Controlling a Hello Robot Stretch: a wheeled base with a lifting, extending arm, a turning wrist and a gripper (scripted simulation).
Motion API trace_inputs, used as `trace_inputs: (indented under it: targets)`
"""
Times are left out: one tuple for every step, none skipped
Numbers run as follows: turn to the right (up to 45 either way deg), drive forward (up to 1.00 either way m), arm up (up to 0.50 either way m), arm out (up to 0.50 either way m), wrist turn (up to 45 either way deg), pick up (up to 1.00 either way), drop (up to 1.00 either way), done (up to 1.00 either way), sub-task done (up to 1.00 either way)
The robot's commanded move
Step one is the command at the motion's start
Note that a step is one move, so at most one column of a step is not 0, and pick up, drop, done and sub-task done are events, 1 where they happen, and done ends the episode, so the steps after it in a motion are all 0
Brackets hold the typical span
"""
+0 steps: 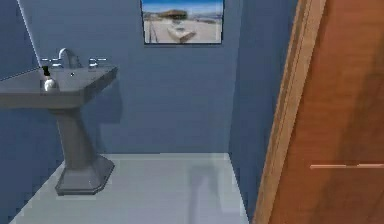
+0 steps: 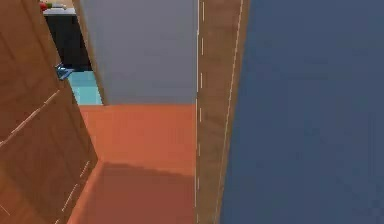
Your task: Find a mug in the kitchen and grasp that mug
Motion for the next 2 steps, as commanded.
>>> trace_inputs:
  targets:
    - [42.0, 0.00, 0.00, 0.00, 0.0, 0.00, 0.00, 0.00, 0.00]
    - [0.0, 0.30, 0.00, 0.00, 0.0, 0.00, 0.00, 0.00, 0.00]
